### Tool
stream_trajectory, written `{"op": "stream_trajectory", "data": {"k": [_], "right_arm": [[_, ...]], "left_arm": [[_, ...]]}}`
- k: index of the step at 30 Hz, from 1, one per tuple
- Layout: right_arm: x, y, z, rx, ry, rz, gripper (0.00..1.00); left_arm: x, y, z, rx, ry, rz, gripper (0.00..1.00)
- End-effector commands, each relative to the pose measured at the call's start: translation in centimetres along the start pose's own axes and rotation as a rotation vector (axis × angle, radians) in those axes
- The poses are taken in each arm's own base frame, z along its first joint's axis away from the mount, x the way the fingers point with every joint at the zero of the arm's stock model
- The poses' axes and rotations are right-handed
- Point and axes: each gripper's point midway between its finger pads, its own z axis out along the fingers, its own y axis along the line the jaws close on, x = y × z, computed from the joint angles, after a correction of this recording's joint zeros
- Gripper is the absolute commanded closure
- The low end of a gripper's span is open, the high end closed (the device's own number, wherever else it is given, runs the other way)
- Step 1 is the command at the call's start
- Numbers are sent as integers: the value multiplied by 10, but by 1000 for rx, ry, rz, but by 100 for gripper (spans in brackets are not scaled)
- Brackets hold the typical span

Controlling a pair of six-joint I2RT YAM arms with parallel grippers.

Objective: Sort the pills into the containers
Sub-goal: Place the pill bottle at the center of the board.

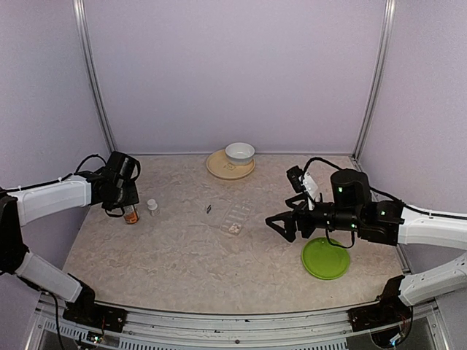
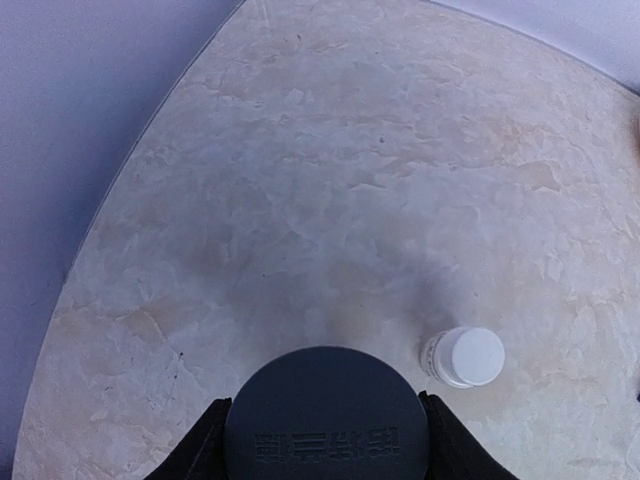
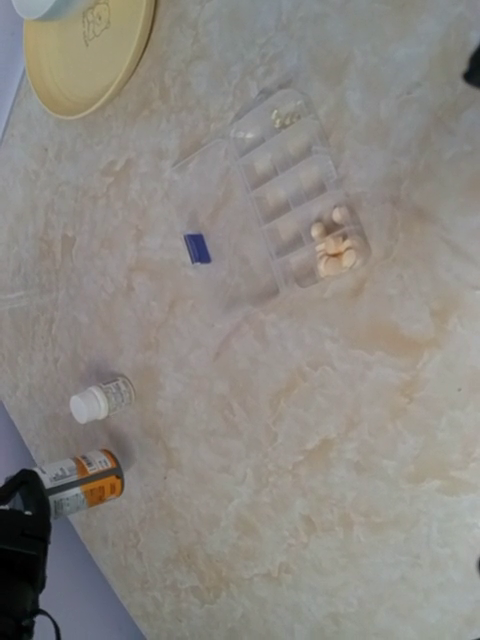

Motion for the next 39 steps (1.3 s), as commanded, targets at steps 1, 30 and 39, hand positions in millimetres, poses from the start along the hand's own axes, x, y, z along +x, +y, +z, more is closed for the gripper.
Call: {"op": "stream_trajectory", "data": {"k": [1,30,39], "right_arm": [[5,-2,-2,-3,-3,4,0],[21,-22,2,104,43,-13,0],[36,-46,41,211,132,-69,0]], "left_arm": [[-17,20,10,-54,-54,-61,61],[-22,35,51,-70,-23,-169,25],[-60,32,10,20,-120,-237,13]]}}
